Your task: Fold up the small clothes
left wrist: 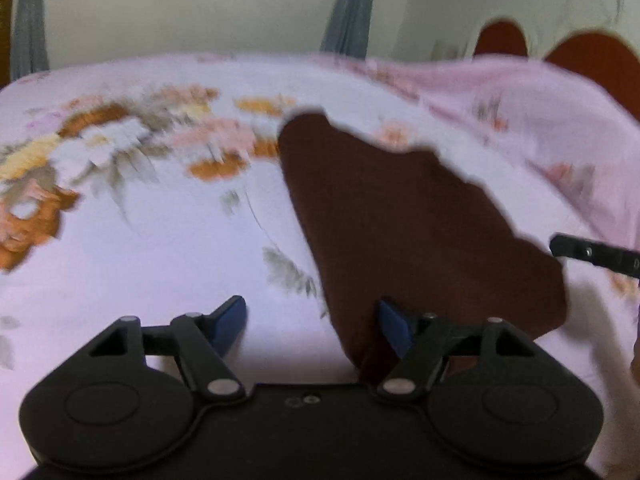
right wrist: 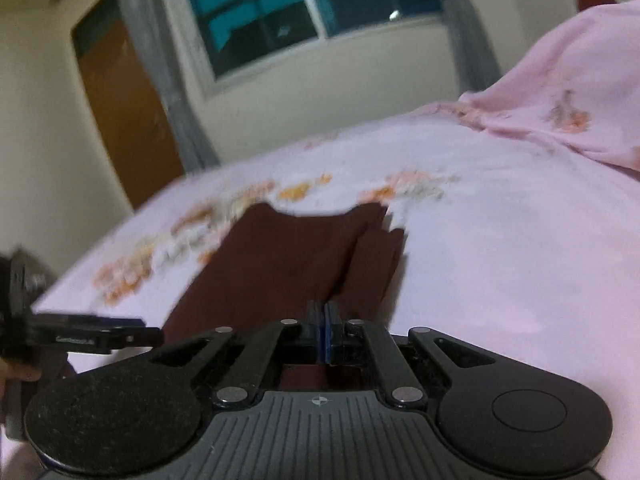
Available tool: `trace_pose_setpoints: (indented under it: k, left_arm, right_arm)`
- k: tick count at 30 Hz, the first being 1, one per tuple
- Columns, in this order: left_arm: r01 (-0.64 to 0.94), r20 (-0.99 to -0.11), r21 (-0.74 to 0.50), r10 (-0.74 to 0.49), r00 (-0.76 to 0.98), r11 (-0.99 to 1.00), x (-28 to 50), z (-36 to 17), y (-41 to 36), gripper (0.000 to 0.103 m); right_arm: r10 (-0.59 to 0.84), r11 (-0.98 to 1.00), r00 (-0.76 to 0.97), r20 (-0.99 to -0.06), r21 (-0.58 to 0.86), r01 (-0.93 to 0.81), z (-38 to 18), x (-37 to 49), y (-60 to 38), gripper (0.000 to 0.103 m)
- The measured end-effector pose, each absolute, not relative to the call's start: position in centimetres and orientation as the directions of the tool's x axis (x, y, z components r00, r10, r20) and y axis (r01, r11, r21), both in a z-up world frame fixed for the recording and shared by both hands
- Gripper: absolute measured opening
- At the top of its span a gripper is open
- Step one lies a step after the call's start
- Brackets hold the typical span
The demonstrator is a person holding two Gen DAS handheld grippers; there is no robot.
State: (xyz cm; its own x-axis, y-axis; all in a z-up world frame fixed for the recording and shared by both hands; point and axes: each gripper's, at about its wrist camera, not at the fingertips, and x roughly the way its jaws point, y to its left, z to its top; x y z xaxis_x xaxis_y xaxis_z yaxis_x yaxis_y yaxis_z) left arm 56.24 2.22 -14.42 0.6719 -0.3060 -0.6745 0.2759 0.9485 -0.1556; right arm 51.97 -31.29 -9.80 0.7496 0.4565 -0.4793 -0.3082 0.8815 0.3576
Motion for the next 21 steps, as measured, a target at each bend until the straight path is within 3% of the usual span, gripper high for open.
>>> trace_pose_setpoints:
  k: [1, 3, 5, 7, 11, 15, 21]
  left_arm:
    - [0.272, -0.676, -0.153, -0.302, 0.672, 0.95, 56.5, -15.2, 2.1, 0.081]
    - [0.286, -0.671, -0.155, -0.313, 0.672, 0.946, 56.3, -15.5, 2.4, 0.081]
    - [0.287, -0.64, -0.234, -0.37, 0.674, 0.929, 56.2, -14.6, 3.8, 0.075]
    - [0.297, -0.589, -0.265, -0.398, 0.703, 0.917, 56.6, -13.8, 4.8, 0.075]
    - [0.266, -0.625, -0.263, -0.374, 0.685, 0.927, 60.6, -14.7, 4.4, 0.078]
    - [0.289, -0.645, -0.227, -0.365, 0.671, 0.93, 63.0, -15.0, 3.4, 0.079]
    - [0.33, -0.596, -0.166, -0.361, 0.717, 0.929, 67.0, -12.9, 1.8, 0.077]
  right_arm:
    - [0.445, 0.891, 0.726, -0.524, 0.336, -0.304, -10.9, 52.7, -31.0, 0.002]
    - [0.441, 0.896, 0.682, -0.584, 0.327, -0.299, -12.9, 53.6, -31.1, 0.002]
    - [0.463, 0.884, 0.681, -0.567, 0.349, -0.311, -12.6, 53.7, -31.9, 0.002]
    - [0.489, 0.866, 0.716, -0.498, 0.38, -0.326, -10.9, 53.6, -32.9, 0.002]
    - [0.508, 0.859, 0.716, -0.479, 0.338, -0.383, -9.3, 57.0, -31.5, 0.002]
    - [0.479, 0.875, 0.607, -0.634, 0.29, -0.387, -12.7, 61.6, -30.4, 0.002]
    - [0.516, 0.856, 0.706, -0.484, 0.318, -0.408, -8.7, 63.8, -31.1, 0.002]
